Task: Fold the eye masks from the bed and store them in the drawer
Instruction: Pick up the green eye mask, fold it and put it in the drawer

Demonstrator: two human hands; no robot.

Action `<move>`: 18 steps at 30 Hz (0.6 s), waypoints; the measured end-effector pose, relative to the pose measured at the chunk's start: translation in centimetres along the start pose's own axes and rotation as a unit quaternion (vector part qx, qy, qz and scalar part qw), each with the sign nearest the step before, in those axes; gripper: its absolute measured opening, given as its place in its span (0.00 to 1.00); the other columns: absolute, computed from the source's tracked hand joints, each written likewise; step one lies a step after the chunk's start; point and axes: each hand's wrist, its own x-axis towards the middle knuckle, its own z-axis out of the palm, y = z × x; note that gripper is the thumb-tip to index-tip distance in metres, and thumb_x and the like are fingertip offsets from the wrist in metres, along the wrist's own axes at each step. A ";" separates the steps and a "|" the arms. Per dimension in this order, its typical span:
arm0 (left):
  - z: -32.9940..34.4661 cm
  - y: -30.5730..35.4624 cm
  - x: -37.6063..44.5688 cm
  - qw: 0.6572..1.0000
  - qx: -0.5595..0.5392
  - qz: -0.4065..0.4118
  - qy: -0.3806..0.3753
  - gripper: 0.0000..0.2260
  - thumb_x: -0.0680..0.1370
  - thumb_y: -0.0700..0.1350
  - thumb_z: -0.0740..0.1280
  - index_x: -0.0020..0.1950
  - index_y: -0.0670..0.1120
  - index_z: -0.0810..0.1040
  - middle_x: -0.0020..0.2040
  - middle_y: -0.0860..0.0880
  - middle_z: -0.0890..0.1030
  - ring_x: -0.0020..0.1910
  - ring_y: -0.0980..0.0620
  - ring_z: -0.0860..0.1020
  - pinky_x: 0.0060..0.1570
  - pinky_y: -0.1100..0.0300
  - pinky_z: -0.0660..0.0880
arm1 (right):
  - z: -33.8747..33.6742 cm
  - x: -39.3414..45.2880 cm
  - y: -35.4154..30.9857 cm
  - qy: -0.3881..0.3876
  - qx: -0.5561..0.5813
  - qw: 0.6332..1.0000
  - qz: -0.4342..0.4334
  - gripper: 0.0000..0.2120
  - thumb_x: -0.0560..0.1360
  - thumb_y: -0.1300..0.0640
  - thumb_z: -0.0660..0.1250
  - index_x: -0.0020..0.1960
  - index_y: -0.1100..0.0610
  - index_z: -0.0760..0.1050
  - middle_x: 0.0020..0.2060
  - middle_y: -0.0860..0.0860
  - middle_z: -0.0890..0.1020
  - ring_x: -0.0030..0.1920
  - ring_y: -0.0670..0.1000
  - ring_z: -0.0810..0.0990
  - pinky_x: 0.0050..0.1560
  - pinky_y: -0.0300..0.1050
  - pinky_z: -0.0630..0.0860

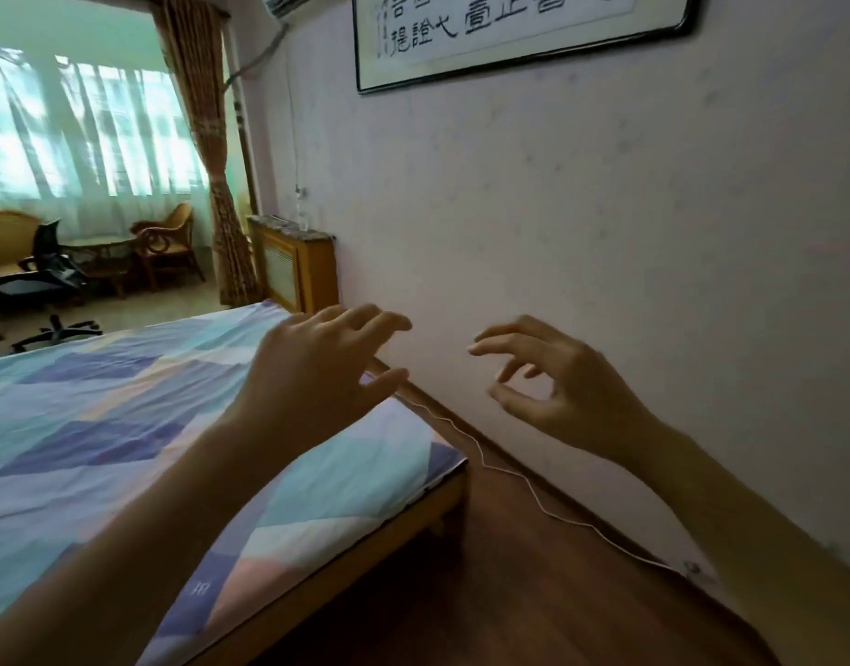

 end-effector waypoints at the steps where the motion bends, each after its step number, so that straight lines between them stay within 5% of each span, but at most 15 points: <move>1: 1.5 0.2 1.7 1.000 -0.006 0.007 -0.001 0.19 0.72 0.58 0.68 0.59 0.51 0.78 0.52 0.52 0.83 0.45 0.50 0.83 0.37 0.57 0.76 | -0.3 0.5 1.9 0.000 -0.006 1.000 0.004 0.16 0.72 0.51 0.67 0.59 0.44 0.75 0.57 0.40 0.77 0.43 0.43 0.81 0.41 0.46 0.81; 9: 13.6 2.9 15.8 0.995 -0.066 0.068 -0.038 0.24 0.74 0.62 0.56 0.63 0.51 0.76 0.55 0.49 0.83 0.46 0.47 0.83 0.37 0.53 0.80 | -4.1 1.9 16.2 0.031 -0.017 0.996 0.082 0.18 0.73 0.55 0.70 0.61 0.46 0.74 0.58 0.40 0.76 0.44 0.45 0.81 0.45 0.42 0.80; 18: 30.0 9.6 32.2 0.989 -0.058 0.112 -0.077 0.22 0.73 0.61 0.60 0.61 0.51 0.78 0.52 0.51 0.84 0.41 0.50 0.83 0.33 0.57 0.78 | -7.8 3.0 36.9 0.028 -0.037 0.990 0.137 0.15 0.73 0.50 0.68 0.60 0.46 0.76 0.57 0.38 0.76 0.46 0.45 0.81 0.47 0.40 0.78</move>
